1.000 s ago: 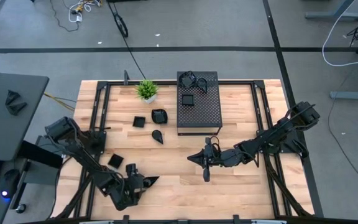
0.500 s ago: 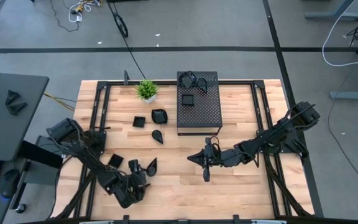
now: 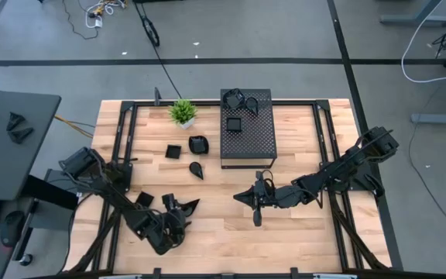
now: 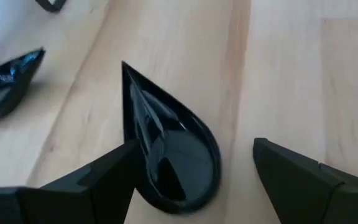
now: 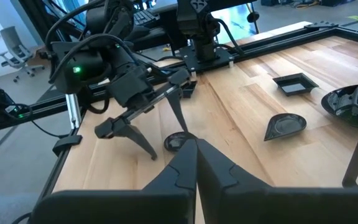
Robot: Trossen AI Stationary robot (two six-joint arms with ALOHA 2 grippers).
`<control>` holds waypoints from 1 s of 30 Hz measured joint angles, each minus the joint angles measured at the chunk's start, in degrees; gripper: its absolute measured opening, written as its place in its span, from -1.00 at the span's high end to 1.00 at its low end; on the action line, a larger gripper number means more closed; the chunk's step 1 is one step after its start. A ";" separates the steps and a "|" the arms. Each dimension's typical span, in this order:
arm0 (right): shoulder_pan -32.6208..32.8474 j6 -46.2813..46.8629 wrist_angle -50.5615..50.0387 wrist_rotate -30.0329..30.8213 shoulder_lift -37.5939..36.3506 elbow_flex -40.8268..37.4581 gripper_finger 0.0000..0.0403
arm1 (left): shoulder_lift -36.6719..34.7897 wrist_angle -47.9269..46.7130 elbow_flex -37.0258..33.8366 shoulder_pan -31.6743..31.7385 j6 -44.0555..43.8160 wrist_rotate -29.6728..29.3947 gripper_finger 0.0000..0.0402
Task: Pick & Place Mini shaped plates
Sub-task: Stack the bottom drop shaped plate on top of the drop shaped plates on the shelf
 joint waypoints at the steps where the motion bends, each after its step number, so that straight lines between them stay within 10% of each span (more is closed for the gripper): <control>1: 0.00 0.00 0.00 0.00 0.00 0.00 0.96 | 0.00 0.43 0.00 0.45 0.86 0.01 -0.56; 30: 0.00 0.22 0.00 0.00 0.00 0.00 0.96 | -0.22 -5.04 0.13 2.15 -14.16 1.48 -0.55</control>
